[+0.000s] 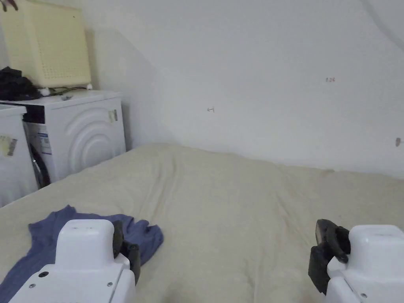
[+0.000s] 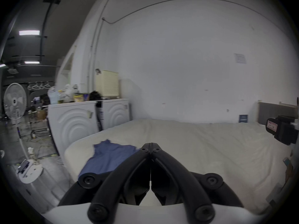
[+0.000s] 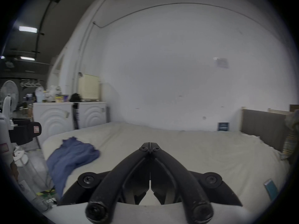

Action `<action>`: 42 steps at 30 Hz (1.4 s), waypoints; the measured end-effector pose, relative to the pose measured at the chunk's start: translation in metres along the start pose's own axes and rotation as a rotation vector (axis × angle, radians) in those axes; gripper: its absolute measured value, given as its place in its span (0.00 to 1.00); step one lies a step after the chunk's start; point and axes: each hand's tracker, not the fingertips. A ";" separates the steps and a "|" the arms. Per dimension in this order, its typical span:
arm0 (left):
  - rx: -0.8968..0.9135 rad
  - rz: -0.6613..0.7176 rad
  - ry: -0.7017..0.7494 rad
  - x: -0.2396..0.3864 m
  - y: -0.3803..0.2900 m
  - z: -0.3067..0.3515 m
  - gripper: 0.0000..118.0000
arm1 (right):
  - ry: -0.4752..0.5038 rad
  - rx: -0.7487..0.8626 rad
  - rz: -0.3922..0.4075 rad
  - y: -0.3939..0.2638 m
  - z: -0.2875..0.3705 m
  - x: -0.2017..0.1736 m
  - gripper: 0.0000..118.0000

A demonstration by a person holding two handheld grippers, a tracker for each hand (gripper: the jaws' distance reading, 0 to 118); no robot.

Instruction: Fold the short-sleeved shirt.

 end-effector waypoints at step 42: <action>-0.563 0.199 0.089 -0.097 -0.144 -0.248 0.98 | 0.337 -0.396 0.091 -0.086 -0.128 -0.105 0.00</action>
